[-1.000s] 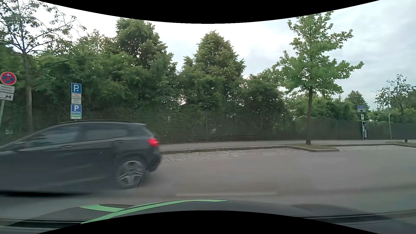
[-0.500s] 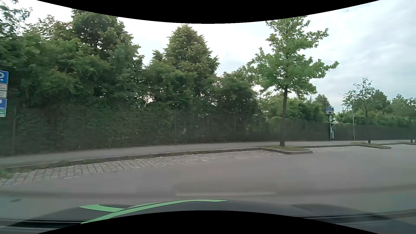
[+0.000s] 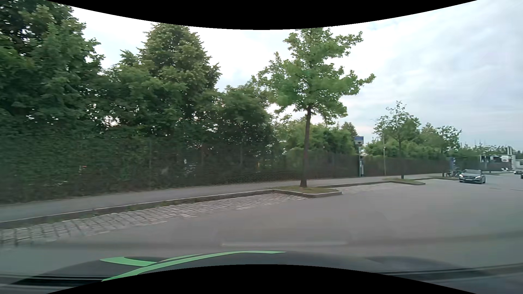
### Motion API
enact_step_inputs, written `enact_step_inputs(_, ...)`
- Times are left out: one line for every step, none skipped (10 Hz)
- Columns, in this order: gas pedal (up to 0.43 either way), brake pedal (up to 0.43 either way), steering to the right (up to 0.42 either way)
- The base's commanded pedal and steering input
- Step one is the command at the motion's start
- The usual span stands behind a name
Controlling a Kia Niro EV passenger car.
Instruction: Follow the waypoints while adhering to traffic rules and regulations
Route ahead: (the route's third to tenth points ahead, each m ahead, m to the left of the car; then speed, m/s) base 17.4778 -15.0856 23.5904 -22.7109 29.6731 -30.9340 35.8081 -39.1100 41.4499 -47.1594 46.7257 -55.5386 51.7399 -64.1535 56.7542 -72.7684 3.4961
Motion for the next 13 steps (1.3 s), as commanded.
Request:
enact_step_inputs(0.087,0.0,0.58)
enact_step_inputs(0.087,0.0,0.583)
enact_step_inputs(0.087,0.0,0.589)
enact_step_inputs(0.098,0.0,0.595)
enact_step_inputs(0.098,0.0,0.594)
enact_step_inputs(0.11,0.0,0.594)
enact_step_inputs(0.118,0.0,0.591)
enact_step_inputs(0.118,0.0,0.587)
enact_step_inputs(0.118,0.0,0.577)
enact_step_inputs(0.15,0.0,0.559)
enact_step_inputs(0.15,0.0,0.535)
enact_step_inputs(0.15,0.0,0.481)
enact_step_inputs(0.157,0.0,0.409)
